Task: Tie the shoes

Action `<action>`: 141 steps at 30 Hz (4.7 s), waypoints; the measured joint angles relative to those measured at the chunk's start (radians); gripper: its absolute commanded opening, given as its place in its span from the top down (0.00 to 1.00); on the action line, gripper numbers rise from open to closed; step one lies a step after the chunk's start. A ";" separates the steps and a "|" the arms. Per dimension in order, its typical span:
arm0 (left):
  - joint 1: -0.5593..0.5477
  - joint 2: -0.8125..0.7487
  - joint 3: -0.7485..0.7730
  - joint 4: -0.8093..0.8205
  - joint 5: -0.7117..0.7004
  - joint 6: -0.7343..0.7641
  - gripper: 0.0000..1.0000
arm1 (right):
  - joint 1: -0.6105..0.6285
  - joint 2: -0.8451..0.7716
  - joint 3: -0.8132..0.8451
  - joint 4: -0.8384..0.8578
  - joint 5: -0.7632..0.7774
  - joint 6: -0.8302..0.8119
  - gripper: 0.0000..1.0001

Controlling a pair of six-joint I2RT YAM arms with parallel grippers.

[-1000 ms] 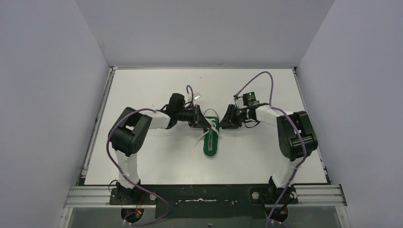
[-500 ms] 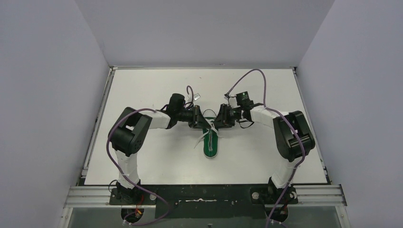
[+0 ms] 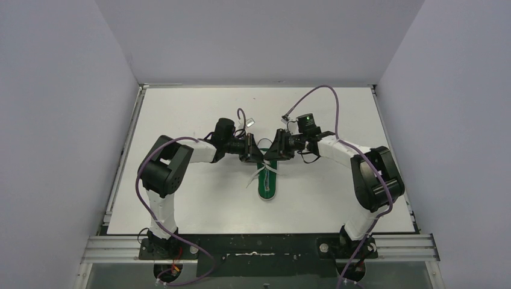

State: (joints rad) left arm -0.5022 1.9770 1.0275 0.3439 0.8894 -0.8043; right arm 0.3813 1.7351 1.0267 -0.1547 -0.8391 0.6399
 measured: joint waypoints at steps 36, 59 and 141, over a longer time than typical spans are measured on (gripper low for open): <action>0.006 0.000 0.000 -0.002 0.009 -0.003 0.96 | -0.027 -0.004 -0.150 0.212 0.027 0.241 0.78; 0.007 0.000 -0.006 0.004 0.006 -0.026 0.97 | -0.010 -0.006 -0.171 0.274 0.023 0.262 1.00; 0.057 -0.291 -0.138 -0.329 -0.224 0.097 1.00 | 0.006 -0.080 0.030 -0.262 0.546 -0.094 1.00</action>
State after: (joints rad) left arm -0.4450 1.6863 0.8890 0.0147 0.6651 -0.7078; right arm 0.3878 1.6547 1.0565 -0.4164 -0.2928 0.5461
